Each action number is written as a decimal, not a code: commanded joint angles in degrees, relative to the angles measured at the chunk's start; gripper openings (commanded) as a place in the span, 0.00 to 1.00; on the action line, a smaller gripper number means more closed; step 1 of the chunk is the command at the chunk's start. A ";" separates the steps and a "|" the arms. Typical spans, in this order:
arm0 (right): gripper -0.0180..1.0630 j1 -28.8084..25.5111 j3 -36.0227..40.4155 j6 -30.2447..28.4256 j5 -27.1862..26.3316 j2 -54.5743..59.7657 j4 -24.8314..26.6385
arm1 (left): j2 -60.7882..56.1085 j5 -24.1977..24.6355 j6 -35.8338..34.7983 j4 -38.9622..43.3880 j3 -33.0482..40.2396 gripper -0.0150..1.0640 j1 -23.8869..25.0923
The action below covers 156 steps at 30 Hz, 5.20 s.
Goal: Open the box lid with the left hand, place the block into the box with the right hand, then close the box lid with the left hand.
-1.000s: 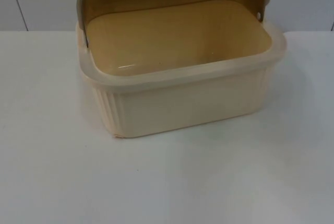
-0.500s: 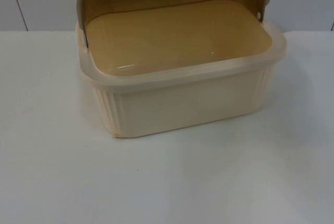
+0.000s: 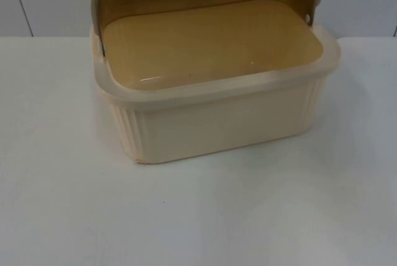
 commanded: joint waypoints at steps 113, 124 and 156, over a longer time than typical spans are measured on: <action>0.99 0.02 3.98 -9.13 -1.12 -0.64 0.50 | -0.19 0.74 -0.44 -0.40 -0.40 0.95 -0.39; 0.99 2.40 4.67 -46.06 14.58 -7.43 41.20 | -0.19 0.74 -0.44 -0.91 -0.40 0.95 -0.39; 0.99 -40.82 1.26 -46.14 21.95 -29.82 40.76 | -0.19 0.76 -0.44 -2.36 -0.40 0.95 -0.39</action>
